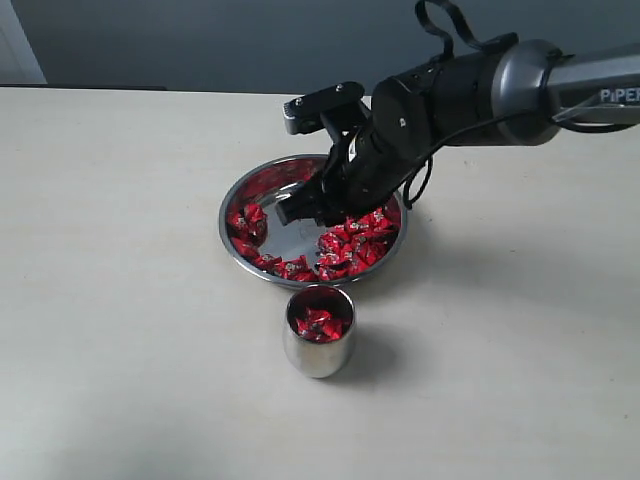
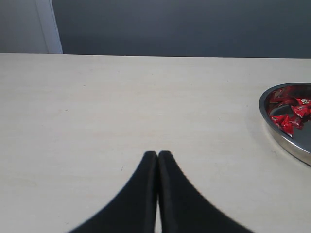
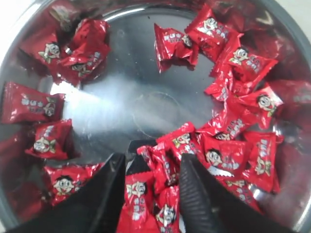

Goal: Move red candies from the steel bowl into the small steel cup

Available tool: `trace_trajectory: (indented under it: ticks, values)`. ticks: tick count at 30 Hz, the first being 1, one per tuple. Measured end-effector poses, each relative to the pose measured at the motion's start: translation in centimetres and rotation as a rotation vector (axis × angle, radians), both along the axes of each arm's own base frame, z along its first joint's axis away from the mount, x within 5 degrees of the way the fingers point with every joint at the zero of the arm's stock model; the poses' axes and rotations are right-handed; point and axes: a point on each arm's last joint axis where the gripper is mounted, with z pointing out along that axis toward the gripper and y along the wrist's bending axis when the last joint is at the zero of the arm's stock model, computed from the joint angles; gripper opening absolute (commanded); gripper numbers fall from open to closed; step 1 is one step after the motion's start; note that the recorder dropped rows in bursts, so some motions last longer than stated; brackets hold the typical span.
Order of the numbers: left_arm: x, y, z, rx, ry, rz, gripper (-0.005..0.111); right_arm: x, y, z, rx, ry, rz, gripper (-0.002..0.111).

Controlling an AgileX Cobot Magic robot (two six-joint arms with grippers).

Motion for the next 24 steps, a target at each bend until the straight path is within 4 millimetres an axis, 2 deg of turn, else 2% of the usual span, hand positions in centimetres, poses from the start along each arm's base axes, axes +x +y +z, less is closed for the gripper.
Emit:
trace_trajectory:
  ticks: [4, 16, 24]
  values:
    - [0.0, 0.0, 0.0, 0.000, 0.000, 0.000, 0.000, 1.3, 1.0, -0.8, 0.027, -0.026, -0.006, 0.037]
    - [0.0, 0.0, 0.0, 0.000, 0.000, 0.000, 0.000, 5.0, 3.8, -1.2, 0.083, -0.061, -0.021, 0.037]
    - [0.0, 0.0, 0.0, 0.000, 0.000, 0.000, 0.000, 5.8, 4.4, -3.7, 0.063, -0.031, -0.023, 0.037]
